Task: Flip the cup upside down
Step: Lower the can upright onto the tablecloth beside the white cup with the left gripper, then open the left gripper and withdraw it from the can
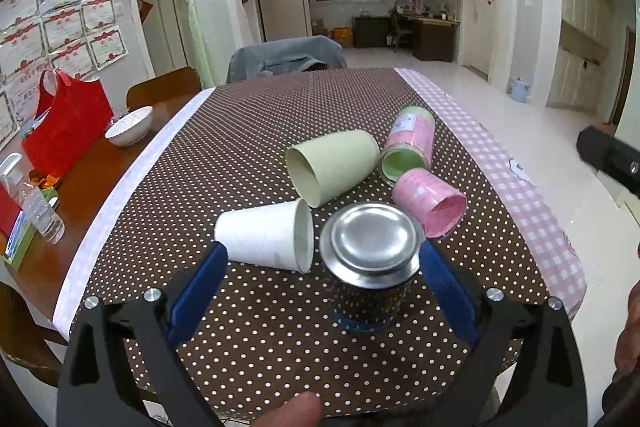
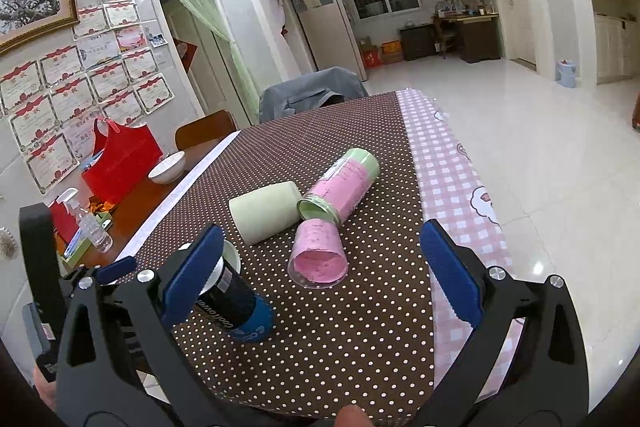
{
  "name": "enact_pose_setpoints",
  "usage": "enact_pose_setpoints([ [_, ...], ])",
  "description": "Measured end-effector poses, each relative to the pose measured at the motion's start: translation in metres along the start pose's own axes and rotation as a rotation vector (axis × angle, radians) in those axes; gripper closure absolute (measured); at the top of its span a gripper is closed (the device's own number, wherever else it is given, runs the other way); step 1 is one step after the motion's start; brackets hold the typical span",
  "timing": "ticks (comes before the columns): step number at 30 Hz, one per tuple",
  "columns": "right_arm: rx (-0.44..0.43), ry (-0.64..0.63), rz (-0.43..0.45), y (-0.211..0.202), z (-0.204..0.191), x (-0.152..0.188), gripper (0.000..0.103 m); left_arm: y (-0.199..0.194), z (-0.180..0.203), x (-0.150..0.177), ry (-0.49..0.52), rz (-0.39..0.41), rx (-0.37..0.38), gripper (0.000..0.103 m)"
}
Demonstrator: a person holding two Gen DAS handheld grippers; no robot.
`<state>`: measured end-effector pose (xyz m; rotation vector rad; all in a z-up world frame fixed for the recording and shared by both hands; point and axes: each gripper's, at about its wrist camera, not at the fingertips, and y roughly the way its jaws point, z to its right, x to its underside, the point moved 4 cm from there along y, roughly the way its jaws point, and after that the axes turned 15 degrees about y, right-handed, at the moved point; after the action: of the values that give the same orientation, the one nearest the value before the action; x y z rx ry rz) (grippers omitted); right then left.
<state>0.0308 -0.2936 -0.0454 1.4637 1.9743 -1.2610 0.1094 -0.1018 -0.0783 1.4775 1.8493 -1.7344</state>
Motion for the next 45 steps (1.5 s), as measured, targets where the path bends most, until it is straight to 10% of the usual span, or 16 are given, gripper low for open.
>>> enact_pose_setpoints([
  [45, -0.052, -0.196, 0.057, -0.049, -0.090, 0.026, 0.006, -0.140, -0.065, 0.009, -0.155, 0.193, -0.267, 0.008],
])
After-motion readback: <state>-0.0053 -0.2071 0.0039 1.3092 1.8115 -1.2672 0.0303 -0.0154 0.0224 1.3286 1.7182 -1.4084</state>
